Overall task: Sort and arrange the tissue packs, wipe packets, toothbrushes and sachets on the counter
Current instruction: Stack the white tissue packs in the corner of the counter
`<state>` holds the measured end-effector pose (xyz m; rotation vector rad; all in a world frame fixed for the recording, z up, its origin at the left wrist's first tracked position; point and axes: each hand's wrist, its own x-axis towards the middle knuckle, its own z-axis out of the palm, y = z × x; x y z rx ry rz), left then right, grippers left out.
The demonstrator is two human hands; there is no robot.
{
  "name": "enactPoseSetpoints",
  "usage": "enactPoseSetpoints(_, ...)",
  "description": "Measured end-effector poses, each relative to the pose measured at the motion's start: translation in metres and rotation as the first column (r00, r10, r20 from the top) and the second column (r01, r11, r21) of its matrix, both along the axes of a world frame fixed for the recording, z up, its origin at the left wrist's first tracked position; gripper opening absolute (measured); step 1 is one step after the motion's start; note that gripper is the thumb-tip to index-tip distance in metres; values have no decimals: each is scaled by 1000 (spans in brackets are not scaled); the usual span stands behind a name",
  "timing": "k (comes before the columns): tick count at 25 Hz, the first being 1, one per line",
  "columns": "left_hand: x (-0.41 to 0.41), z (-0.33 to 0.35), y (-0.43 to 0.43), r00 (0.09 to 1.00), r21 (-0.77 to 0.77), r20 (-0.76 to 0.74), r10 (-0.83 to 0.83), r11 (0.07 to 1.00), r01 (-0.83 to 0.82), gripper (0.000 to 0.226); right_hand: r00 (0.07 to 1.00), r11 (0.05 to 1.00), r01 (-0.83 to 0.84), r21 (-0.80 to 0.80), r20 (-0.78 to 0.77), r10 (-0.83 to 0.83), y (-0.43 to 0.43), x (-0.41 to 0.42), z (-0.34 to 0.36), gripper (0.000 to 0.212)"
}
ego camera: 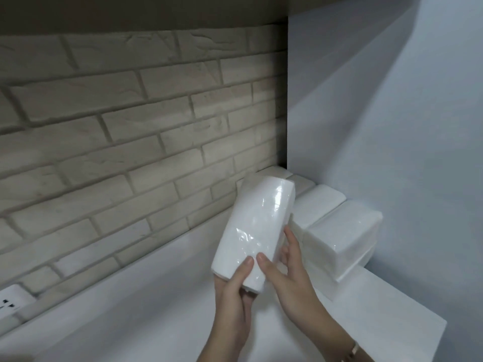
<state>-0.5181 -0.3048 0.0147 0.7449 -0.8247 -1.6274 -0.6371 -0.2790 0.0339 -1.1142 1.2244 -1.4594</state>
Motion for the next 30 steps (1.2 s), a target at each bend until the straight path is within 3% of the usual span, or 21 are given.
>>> enactPoseSetpoints(3,-1,5,-42,991,31,66,117,992,-120,67,918,987,91,-134,-372,-135,-36,-16,6,80)
enactPoseSetpoints(9,-13,37,-145,960,77,215,180,977,-201,64,644,967,-18,-255,-742,-184,-135,-35,36,62)
enactPoseSetpoints(13,-27,66,-206,936,110,339,93,984,-138,62,534,983,-46,-179,-836,-127,-194,-52,44,60)
enactPoseSetpoints(19,-50,69,-256,927,169,375,13,982,-83,41,325,997,66,-50,-943,-69,-247,-82,31,61)
enactPoseSetpoints(22,-58,53,-263,884,188,466,-39,981,-56,55,283,999,42,-6,-959,-18,-254,-95,18,67)
enactPoseSetpoints(26,-68,51,-265,817,128,569,89,972,-195,45,215,998,43,-52,-975,-60,-257,-99,15,72)
enactPoseSetpoints(30,-80,54,-270,796,51,583,162,970,-236,53,207,998,60,-19,-978,-31,-259,-105,15,73)
